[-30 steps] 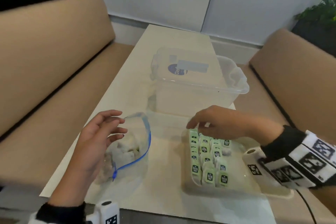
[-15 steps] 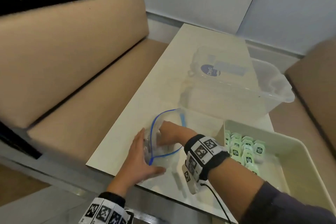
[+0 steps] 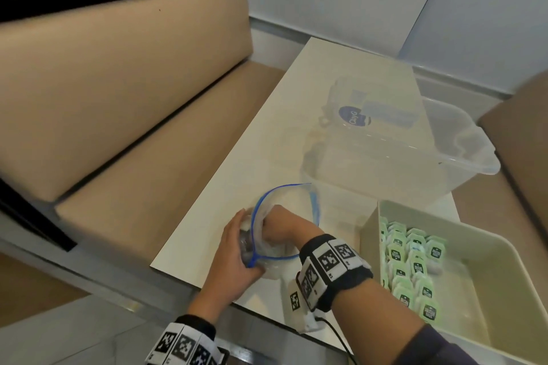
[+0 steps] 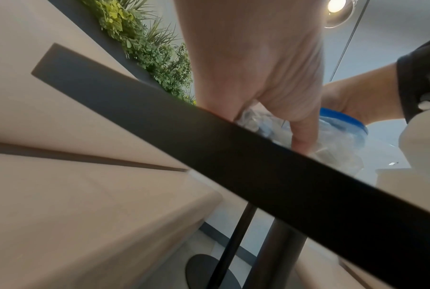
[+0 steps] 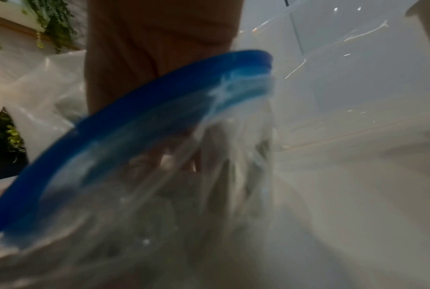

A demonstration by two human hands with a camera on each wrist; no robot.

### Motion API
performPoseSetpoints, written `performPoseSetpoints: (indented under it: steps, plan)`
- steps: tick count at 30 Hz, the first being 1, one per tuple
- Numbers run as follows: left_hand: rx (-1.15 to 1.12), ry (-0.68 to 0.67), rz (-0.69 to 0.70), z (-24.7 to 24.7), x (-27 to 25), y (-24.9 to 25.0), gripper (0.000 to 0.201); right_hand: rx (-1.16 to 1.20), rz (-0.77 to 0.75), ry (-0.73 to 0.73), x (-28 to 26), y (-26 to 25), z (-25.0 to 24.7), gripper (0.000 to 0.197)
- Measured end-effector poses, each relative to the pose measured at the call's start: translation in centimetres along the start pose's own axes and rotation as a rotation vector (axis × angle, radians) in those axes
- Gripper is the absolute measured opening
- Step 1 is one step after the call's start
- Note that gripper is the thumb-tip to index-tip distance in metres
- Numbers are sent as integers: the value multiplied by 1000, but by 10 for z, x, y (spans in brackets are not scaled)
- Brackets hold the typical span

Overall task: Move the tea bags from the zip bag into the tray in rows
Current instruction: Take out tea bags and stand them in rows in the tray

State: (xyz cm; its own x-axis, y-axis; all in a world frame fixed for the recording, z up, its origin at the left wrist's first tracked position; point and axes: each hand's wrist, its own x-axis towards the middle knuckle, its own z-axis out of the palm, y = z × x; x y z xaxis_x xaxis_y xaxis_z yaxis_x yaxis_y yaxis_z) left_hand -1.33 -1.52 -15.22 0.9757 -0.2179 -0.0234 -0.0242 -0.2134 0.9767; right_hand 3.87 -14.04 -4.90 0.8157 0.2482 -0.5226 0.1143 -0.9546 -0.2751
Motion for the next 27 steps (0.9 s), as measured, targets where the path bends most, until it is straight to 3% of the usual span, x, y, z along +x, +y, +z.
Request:
performPoseSetpoints:
  steps: [4, 8, 9, 14, 16, 19, 22, 27]
  plan:
    - [3, -20, -22, 2, 0, 4, 102, -9, 28, -63, -9, 0, -6, 29]
    - [28, -9, -39, 0, 3, 0, 97, 47, 61, -8, -8, 3, -12, 23]
    - [30, -9, -36, 0, 3, 0, 93, 86, 63, 17, -8, 5, -12, 19]
    - [111, 76, 28, 2, 5, 5, 56, 169, 79, 142, -12, 12, -27, 42]
    - [169, 89, 53, 2, 7, 4, 53, 100, 78, 179, -14, 12, -33, 41]
    - [231, 108, 71, 0, 10, 7, 47, 105, 11, 244, -19, 12, -41, 20]
    - [258, 139, 88, -5, 12, 11, 36, 190, -50, 318, -27, 16, -45, 34]
    - [202, 124, 78, -9, 12, 23, 34, 376, -86, 496, -38, 26, -55, 42]
